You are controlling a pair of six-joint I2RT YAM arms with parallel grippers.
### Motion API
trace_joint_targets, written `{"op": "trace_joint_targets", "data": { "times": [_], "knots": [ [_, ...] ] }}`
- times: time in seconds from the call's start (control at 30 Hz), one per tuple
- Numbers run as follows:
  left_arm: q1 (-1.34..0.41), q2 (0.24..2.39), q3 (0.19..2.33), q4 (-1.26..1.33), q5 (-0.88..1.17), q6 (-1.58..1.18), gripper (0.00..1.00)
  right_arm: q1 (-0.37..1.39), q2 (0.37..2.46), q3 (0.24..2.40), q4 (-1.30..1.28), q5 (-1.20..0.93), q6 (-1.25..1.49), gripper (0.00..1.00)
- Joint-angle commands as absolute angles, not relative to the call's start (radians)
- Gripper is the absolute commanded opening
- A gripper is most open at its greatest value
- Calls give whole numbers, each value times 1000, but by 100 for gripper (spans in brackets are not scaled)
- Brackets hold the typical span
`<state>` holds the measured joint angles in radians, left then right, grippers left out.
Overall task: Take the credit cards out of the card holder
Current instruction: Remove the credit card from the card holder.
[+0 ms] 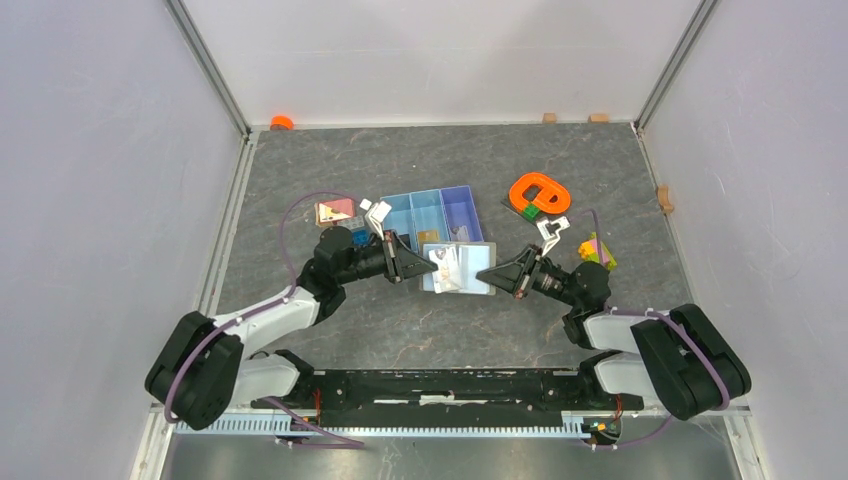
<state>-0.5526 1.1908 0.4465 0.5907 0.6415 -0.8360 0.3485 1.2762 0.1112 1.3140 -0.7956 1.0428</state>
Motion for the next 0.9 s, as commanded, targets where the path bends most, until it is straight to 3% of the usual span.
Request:
{"op": "trace_joint_targets", "data": {
  "times": [0.0, 0.23, 0.27, 0.33, 0.4, 0.53, 0.67, 0.8, 0.87],
  "knots": [
    [-553, 1228, 470, 678, 700, -840, 2, 354, 1272, 159, 1367, -839, 1026, 0],
    [-576, 1229, 456, 811, 752, -885, 2, 382, 1288, 179, 1353, -850, 1017, 3],
    [-578, 1228, 453, 826, 757, -892, 2, 384, 1293, 180, 1357, -853, 1019, 7],
    [-588, 1226, 454, 837, 762, -891, 2, 387, 1299, 179, 1382, -856, 1029, 26],
    [-601, 1238, 466, 823, 766, -883, 2, 395, 1305, 181, 1393, -859, 1034, 39],
    [-613, 1265, 477, 833, 779, -892, 2, 426, 1318, 192, 1378, -854, 1010, 50],
    [-612, 1266, 477, 830, 776, -892, 2, 453, 1329, 204, 1373, -853, 1002, 49],
    [-611, 1249, 479, 761, 740, -862, 2, 446, 1312, 195, 1350, -831, 991, 15],
    [-608, 1229, 492, 644, 679, -812, 2, 427, 1287, 181, 1333, -815, 982, 11]
  ]
}}
